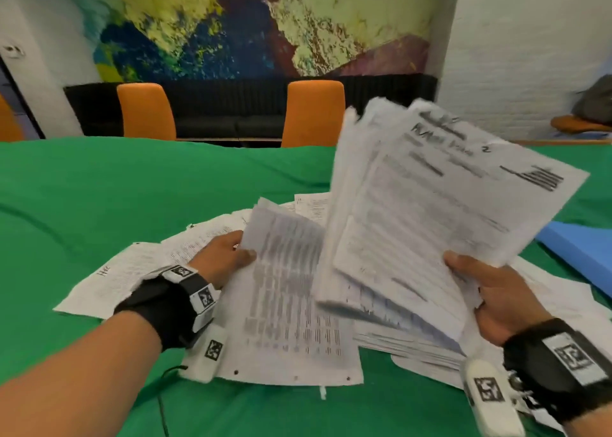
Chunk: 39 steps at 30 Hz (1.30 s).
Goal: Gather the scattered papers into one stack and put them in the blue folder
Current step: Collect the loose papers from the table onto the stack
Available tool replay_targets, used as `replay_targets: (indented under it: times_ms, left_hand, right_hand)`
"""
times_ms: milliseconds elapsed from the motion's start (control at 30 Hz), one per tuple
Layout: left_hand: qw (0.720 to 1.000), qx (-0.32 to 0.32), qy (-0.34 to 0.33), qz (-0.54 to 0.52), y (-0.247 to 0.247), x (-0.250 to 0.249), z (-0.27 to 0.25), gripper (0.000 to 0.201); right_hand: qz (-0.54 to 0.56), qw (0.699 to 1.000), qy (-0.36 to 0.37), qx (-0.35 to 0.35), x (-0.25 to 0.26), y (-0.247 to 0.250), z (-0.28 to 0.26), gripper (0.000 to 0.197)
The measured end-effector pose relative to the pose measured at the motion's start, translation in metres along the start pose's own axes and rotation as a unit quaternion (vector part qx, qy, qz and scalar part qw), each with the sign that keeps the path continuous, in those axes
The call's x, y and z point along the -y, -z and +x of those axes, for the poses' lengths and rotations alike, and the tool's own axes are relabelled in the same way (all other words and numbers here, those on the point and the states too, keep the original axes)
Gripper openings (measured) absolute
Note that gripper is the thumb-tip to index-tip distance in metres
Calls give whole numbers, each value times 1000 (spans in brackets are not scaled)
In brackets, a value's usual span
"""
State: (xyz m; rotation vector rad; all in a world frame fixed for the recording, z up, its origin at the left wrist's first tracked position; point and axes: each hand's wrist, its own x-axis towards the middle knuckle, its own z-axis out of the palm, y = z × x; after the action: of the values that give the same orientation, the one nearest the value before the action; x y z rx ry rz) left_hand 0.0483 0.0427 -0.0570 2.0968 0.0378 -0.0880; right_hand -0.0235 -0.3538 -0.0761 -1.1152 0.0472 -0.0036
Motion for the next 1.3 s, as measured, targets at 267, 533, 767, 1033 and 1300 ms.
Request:
replay_targets:
  times_ms: [267,533,767,1033,1300]
  left_hand:
    - [970,-9,19,-243,-47,-22,-32,28]
    - [951,64,-92,-289,-68,-28,-48,52]
    - [908,150,-113,-375,-49,-33,-55,69]
    - [966,0,-178,-190,-38,-45,-42,38]
    - [952,-108,-165,-233,-50,-44,-43,73]
  right_hand:
    - [-157,984,-69,36,-40,-45,-8,41]
    - [-105,985,-123,55,-45,-51,-14,39]
    - [-33,991,-94,90,-38,-46,-11,54]
    - [-144,986,53,60,-15,-65,-11,34]
    - [-142,978,121,97,-17,-76,-19,47]
